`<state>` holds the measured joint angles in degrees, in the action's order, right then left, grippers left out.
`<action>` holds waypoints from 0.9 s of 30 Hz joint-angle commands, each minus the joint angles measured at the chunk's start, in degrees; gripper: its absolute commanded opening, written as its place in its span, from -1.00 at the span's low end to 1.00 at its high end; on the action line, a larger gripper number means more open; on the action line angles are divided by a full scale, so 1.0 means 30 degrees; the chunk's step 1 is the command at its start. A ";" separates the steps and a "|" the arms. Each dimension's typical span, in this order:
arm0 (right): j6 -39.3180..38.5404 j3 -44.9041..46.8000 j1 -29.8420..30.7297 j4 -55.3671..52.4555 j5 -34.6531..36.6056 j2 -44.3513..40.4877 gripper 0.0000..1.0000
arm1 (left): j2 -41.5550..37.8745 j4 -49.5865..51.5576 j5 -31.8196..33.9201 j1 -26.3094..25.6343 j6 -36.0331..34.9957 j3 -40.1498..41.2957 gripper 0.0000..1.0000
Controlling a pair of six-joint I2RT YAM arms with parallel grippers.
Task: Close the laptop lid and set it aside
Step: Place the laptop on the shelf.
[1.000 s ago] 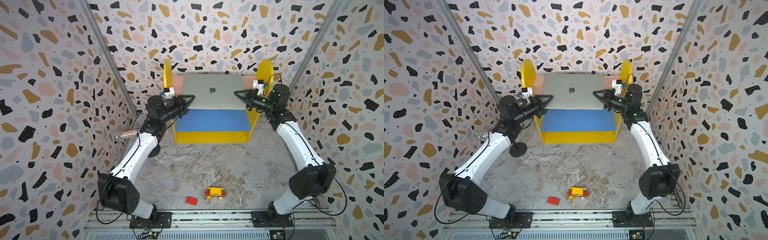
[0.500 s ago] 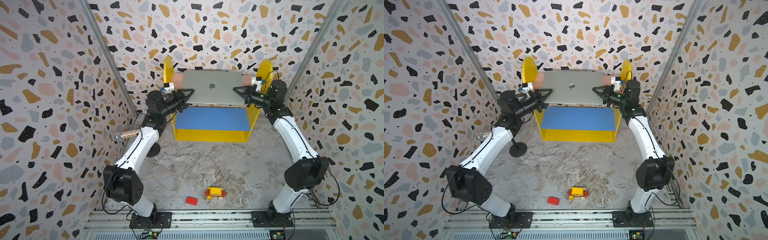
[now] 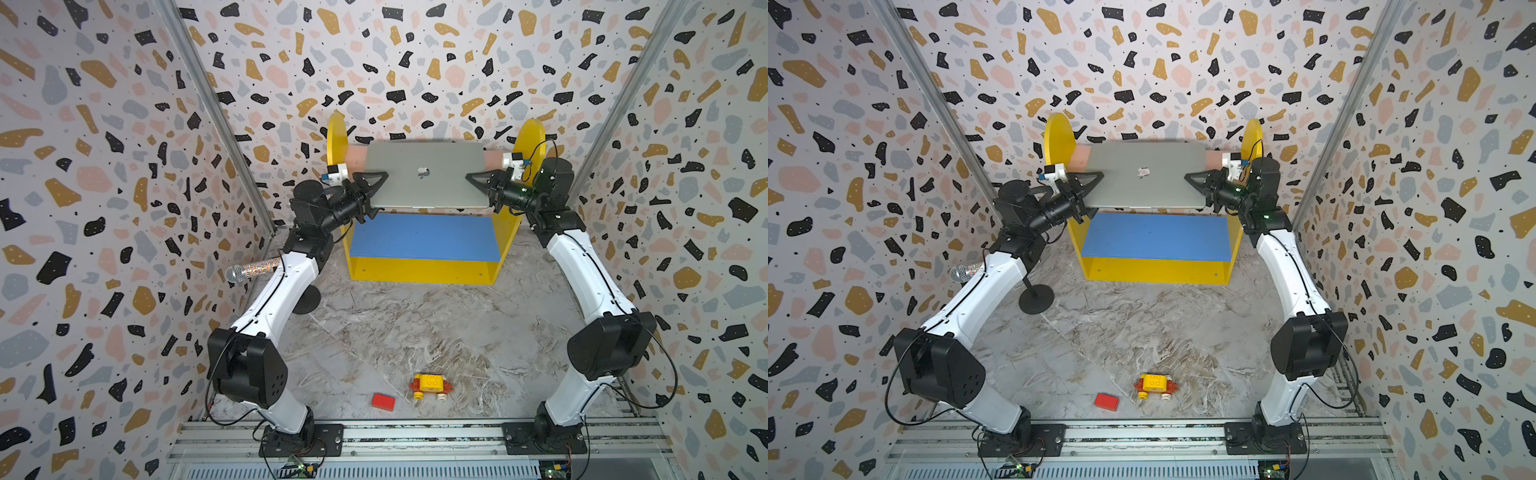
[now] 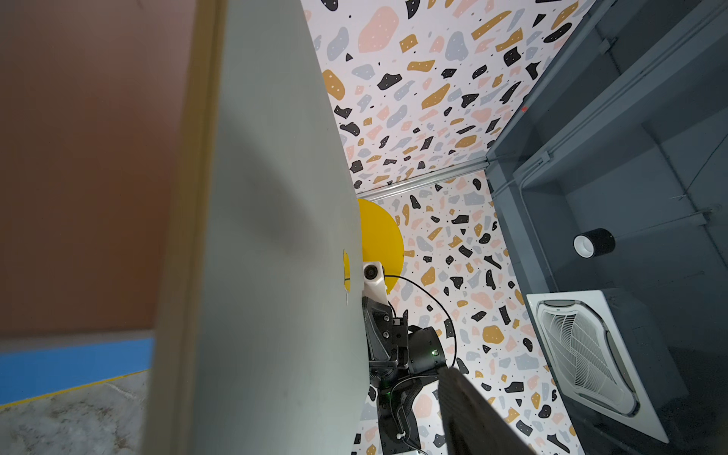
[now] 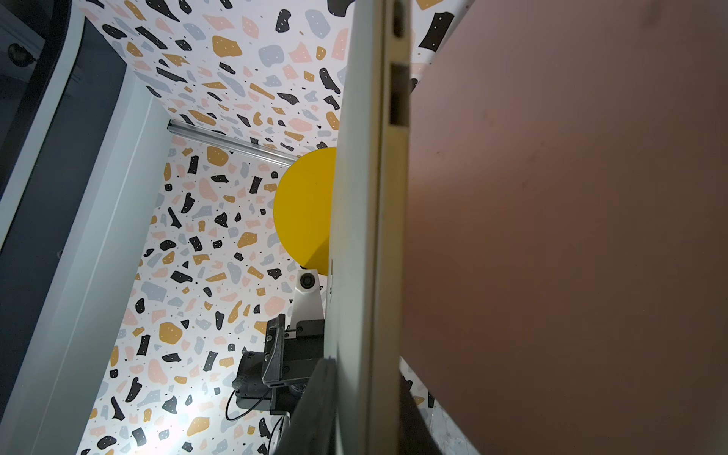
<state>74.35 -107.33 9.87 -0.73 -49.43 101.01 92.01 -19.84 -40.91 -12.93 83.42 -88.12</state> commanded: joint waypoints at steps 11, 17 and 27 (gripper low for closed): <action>-0.0001 -0.1132 -0.0420 0.0617 0.1861 -0.0358 -0.65 | -0.0127 -0.1573 0.0543 0.0442 0.1344 -0.3020 0.46; 0.1973 -0.0850 -0.0563 0.2537 0.2591 -0.0407 -0.89 | -0.0269 -0.1361 0.0786 0.0515 0.1401 -0.2893 0.54; 0.3137 0.0302 -0.0982 0.3907 0.4441 -0.1231 -1.00 | -0.0755 -0.0972 0.1092 0.0764 0.1404 -0.2322 0.64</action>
<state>83.99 -106.43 9.41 3.18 -46.41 100.99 92.99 -16.27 -38.61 -12.14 87.88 -92.84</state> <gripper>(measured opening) 0.177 0.817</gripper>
